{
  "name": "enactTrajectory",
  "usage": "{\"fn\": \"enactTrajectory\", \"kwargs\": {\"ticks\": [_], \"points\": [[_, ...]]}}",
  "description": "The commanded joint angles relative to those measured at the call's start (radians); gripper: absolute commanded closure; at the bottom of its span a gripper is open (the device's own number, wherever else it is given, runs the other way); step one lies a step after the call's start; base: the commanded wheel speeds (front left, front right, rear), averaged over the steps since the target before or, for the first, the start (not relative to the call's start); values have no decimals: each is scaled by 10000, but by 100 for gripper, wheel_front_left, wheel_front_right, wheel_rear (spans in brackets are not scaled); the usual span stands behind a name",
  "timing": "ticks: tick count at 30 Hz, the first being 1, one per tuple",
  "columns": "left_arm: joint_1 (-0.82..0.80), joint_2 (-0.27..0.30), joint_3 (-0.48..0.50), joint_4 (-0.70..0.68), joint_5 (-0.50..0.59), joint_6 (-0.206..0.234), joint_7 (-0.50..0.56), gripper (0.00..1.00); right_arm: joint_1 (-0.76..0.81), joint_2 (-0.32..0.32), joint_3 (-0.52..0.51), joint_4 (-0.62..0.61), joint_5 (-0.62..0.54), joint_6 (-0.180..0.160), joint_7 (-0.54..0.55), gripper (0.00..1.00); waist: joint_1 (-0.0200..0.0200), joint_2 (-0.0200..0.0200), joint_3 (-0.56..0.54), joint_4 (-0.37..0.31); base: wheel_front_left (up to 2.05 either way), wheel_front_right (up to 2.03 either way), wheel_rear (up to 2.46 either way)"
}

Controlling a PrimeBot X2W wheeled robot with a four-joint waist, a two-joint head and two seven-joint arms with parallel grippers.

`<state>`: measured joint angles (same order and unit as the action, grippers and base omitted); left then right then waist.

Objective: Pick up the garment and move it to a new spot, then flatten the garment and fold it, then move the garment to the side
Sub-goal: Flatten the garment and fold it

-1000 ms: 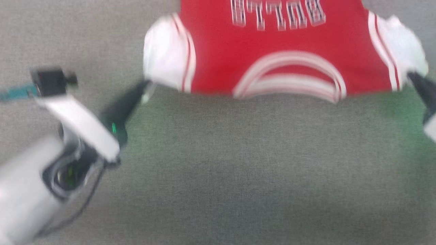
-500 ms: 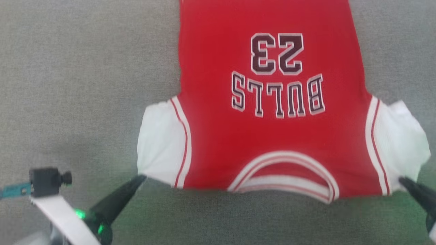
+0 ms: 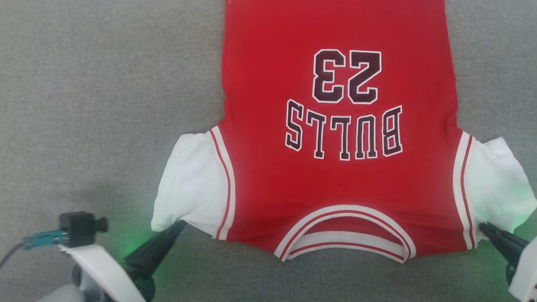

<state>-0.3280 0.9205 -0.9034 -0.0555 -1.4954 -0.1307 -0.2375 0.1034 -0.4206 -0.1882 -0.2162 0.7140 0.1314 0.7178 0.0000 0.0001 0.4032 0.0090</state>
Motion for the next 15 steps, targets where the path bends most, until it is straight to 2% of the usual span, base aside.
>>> {"fn": "enactTrajectory", "kwargs": {"ticks": [1,9,10,11,12,15], "points": [[-203,-222,-114,265,134,8,91,100,-189,-53,170,254,-161,-13,-41,100,0,-1,82,-12,0,0,0],[-710,-1193,-615,1568,532,11,231,100,-726,-178,1327,1337,-823,-18,-590,100,0,-1,359,-65,0,0,0],[-733,-1240,-653,1643,560,18,206,100,-792,-209,1360,1289,-839,-18,-736,72,0,-1,378,-79,0,0,0],[-743,-1280,-675,1697,568,21,183,100,-844,-244,1310,1188,-859,-19,-872,51,0,-1,387,-96,0,0,0],[-734,-1303,-691,1734,570,21,168,100,-844,-313,1249,1042,-854,-18,-954,0,0,-1,396,-110,0,0,0],[-683,-1342,-654,1739,590,21,57,100,-621,-521,778,229,-679,-18,-961,0,0,-1,422,-143,0,0,0]]}}
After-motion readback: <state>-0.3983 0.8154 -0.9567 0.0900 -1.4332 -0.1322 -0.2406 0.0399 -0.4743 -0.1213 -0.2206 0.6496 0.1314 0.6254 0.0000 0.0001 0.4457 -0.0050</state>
